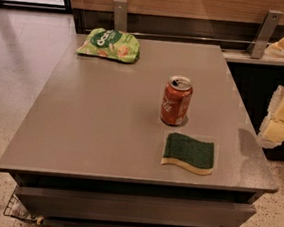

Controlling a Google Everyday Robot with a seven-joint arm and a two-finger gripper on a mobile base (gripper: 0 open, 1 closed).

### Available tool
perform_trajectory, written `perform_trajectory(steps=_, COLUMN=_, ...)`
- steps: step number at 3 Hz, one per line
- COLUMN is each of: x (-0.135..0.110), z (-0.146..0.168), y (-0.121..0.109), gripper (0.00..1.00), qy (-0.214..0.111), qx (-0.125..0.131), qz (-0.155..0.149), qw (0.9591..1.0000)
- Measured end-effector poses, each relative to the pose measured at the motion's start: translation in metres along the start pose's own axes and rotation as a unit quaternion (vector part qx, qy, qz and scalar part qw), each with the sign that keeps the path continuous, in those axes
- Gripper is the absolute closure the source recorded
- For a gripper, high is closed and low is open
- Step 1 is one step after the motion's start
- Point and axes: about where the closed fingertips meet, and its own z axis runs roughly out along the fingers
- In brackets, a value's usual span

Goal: Move sponge near green rice chip bag

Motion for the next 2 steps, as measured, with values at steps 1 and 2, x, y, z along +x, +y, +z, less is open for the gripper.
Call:
perform_trajectory(steps=1, x=0.0000, z=0.0000, y=0.0000, gripper=0.00, qy=0.000, qx=0.000, qz=0.000, qw=1.0000)
perform_trajectory(steps=2, x=0.0014, z=0.0098, y=0.0095, gripper=0.00, qy=-0.027, qx=-0.011, qz=0.005, qw=0.9996)
